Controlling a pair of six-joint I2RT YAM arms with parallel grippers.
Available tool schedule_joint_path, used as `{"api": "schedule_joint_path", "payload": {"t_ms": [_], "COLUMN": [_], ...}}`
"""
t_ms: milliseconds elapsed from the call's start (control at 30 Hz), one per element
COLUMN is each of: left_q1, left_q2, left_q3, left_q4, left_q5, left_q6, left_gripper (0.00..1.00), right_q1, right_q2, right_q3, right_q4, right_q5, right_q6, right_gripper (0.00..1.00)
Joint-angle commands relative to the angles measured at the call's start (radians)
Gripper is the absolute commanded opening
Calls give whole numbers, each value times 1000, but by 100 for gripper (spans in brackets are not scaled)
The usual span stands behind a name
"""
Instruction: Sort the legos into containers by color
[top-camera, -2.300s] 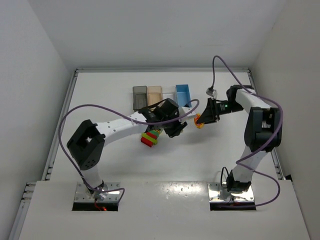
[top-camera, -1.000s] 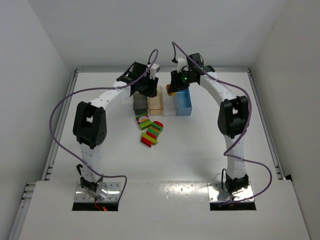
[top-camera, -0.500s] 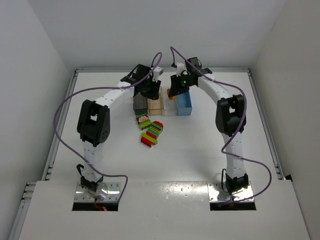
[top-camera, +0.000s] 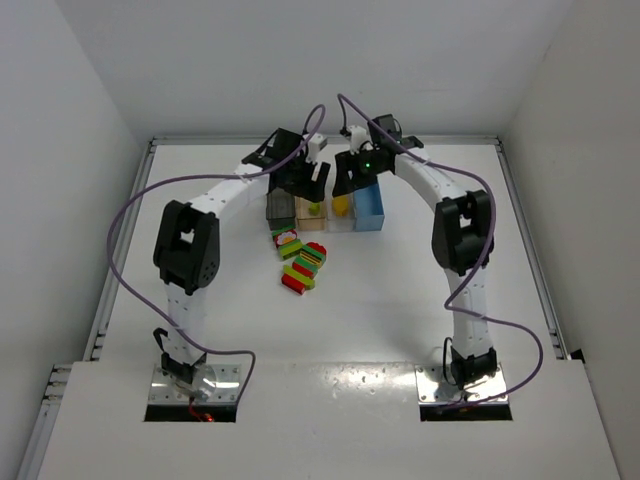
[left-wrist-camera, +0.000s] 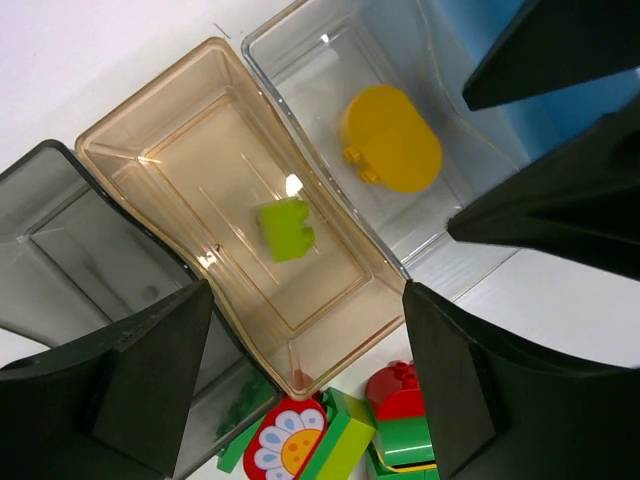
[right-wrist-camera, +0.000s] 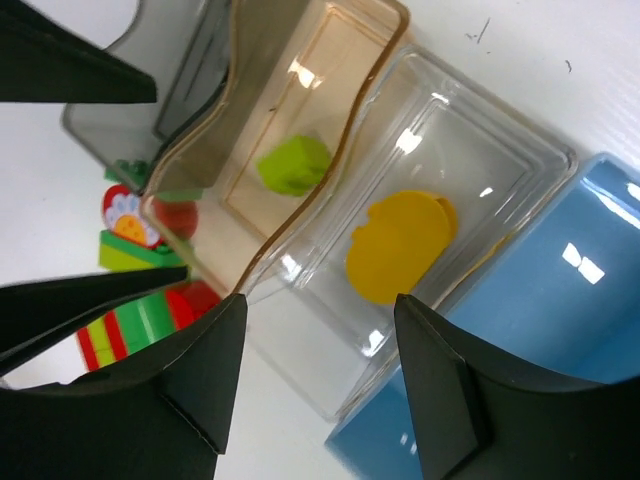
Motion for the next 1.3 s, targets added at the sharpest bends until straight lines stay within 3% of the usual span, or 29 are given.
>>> {"api": "schedule_joint_path", "payload": {"t_ms": [0,167,300,400,533,800,1067,1267], "left_q1": [1,24,13,13,-5,-105,-220,-243], "left_q2": [-119,-360,-524,-574,-630,-654,-549,-454], "left_q3": [-26,-190,-386,-487,-628,-742,-687,-635], "left_q4": [37,51,-13,-128,-141,-63,-9,0], "left_q5": [19,28,38,94,84,4,-97,-196], "left_q6": [-14,-14,72,192,204,6,-94,-115], "left_gripper": [83,82,81,80,81,81,83,84], "right_q1": [7,-18,-18,-9,-30,-48,-87,-117], "right_q2": [-157,-352,-565,-694,-759,-856,-886,-886], "right_q3": [-7,-199,-508,-644,-728,-816,-857,-857], "right_q4": [12,38,78,62,43,46,55,55], "right_q5": [-27,-27,-18,22,10,50,50,50], "right_q6": [-4,-38,-181,-252,-239,-239,-239,-239], "right_gripper": [61,60,60,60,60,60,60,60]}}
